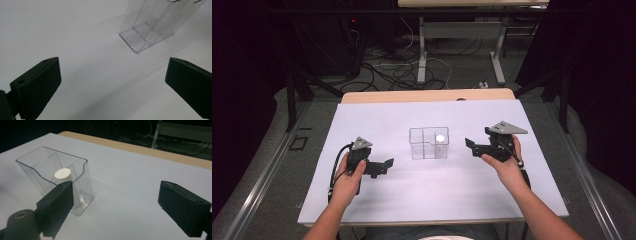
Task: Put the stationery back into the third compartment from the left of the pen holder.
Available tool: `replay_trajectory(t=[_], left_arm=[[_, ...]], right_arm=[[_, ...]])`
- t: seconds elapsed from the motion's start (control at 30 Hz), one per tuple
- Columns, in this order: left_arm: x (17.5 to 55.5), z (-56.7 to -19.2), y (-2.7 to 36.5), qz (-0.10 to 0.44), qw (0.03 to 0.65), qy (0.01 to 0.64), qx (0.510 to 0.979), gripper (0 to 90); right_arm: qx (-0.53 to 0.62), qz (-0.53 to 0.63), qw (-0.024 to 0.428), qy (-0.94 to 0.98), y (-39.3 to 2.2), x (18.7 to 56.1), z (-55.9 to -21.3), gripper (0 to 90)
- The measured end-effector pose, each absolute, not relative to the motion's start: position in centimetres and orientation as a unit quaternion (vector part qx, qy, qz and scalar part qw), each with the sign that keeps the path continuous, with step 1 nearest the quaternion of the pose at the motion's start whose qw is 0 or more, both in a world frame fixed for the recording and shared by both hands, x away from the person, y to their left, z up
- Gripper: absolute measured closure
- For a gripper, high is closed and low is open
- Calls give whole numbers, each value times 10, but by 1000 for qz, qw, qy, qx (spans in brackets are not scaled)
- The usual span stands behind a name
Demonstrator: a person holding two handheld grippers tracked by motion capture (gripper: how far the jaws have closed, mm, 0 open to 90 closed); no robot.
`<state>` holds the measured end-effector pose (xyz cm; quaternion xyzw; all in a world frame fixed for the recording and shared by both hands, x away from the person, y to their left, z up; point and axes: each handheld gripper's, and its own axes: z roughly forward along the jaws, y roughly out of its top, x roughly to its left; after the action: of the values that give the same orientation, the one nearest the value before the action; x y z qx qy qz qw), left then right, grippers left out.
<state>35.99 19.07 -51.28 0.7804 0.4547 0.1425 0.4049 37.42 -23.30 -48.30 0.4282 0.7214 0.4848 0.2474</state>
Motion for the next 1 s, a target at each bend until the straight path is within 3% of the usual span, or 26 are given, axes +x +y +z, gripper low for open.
replay_trajectory(t=[0.27, 0.6, 1.0], left_arm=[[362, -515, 196, 156, 401, 461, 776, 2], [363, -524, 199, 158, 396, 472, 772, 2], [364, -527, 202, 157, 394, 480, 768, 3]], right_arm=[[441, 482, 250, 714, -251, 372, -496, 0], [460, 448, 274, 716, -272, 378, -511, 0], [496, 436, 260, 705, -285, 382, -526, 0]])
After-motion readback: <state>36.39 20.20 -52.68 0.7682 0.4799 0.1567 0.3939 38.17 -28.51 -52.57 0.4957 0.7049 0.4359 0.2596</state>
